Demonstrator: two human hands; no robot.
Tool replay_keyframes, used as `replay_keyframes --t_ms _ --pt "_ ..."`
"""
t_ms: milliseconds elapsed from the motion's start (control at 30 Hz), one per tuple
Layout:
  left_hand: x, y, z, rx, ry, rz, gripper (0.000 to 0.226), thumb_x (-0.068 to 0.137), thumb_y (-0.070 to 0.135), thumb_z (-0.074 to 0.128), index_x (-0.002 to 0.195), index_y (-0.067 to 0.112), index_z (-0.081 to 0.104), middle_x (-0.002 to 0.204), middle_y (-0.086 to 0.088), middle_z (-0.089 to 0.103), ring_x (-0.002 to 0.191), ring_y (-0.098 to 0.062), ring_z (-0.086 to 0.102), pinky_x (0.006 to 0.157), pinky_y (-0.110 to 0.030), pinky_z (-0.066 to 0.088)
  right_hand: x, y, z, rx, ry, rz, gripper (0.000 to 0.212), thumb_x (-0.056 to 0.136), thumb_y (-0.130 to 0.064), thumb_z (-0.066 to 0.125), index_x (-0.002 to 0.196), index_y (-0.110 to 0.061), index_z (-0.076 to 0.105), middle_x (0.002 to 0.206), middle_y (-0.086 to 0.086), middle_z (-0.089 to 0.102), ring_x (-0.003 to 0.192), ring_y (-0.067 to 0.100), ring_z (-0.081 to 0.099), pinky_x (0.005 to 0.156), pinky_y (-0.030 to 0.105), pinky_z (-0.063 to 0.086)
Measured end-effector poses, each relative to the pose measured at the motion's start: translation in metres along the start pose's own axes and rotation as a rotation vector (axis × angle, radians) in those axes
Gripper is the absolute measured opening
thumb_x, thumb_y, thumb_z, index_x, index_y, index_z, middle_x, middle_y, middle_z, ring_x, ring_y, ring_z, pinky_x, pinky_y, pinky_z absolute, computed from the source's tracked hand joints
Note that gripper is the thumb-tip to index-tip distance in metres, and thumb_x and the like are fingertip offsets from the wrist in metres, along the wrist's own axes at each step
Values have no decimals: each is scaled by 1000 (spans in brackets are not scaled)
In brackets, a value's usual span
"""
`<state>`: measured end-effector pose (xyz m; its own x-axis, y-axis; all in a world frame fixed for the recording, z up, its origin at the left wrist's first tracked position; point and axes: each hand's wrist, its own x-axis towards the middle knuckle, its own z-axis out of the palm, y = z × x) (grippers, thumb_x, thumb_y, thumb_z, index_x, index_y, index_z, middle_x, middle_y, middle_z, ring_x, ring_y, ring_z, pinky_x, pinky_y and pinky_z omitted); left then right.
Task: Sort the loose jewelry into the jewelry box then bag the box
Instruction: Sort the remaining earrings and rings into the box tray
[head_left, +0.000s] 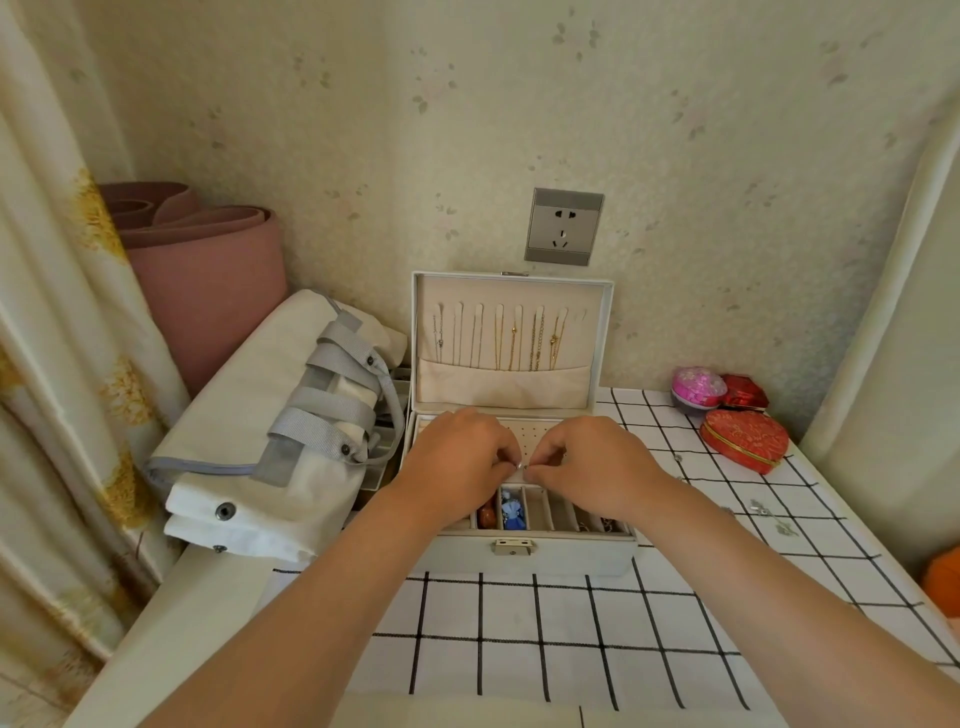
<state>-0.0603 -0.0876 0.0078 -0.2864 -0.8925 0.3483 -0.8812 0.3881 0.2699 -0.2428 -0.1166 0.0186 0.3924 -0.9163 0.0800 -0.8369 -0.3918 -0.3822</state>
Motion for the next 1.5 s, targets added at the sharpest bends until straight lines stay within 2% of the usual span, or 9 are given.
replay_keyframes --t_ms 167,333,433,600,767,1033,1133,1400,1500 --pt "2 1 0 31 -14 -2 17 91 30 62 104 32 74 100 12 71 98 -9 56 84 -25 43 0 -1 3 -23 -6 10 16 83 -50 70 85 -34 69 81 -18 65 78 0 60 67 25 50" --pt "7 12 0 41 18 14 22 93 33 59 111 29 70 105 10 67 102 -12 55 88 -31 44 -3 11 -11 174 -49 16 12 84 -46 70 90 -36 72 89 -17 68 85 0 62 79 26 53" --pt "12 26 2 32 8 35 24 94 35 57 116 30 66 107 12 65 102 -11 54 89 -32 45 -9 31 -25 259 29 17 8 89 -40 67 91 -35 74 91 -17 70 90 -1 63 84 26 51" --pt "20 55 7 -31 -10 40 23 96 32 55 117 30 66 108 14 64 102 -7 53 88 -28 46 -29 85 -45 231 131 68 11 94 -29 65 97 -31 75 95 -19 70 94 -3 62 82 22 47" --pt "36 96 27 -99 -30 57 21 95 31 56 114 31 66 107 15 65 100 -6 53 87 -26 47 -53 129 -50 152 109 125 16 91 -22 68 98 -35 73 95 -19 67 94 1 62 85 26 50" --pt "81 146 80 43 -330 34 28 94 20 56 121 24 64 119 2 63 112 -19 56 94 -38 49 -71 166 -44 21 8 125 22 92 -20 66 108 -32 74 109 -15 69 102 9 63 91 33 53" --pt "91 148 94 87 -432 -26 31 94 20 58 124 24 63 124 0 61 115 -21 56 96 -36 49 -70 170 -40 -6 -30 77 19 91 -20 68 101 -33 76 99 -17 67 97 7 63 84 29 53" --pt "97 150 106 76 -441 -96 17 88 31 61 96 26 75 96 1 70 90 -21 64 81 -34 54 -55 173 -34 -10 -82 54 20 87 -17 68 93 -34 76 98 -15 70 91 9 64 80 29 53" --pt "100 151 106 87 -433 -109 15 88 32 62 91 24 75 93 0 69 89 -22 64 78 -32 53 -50 174 -35 -18 -87 75 17 85 -18 70 93 -33 74 95 -15 67 91 10 63 78 29 53"
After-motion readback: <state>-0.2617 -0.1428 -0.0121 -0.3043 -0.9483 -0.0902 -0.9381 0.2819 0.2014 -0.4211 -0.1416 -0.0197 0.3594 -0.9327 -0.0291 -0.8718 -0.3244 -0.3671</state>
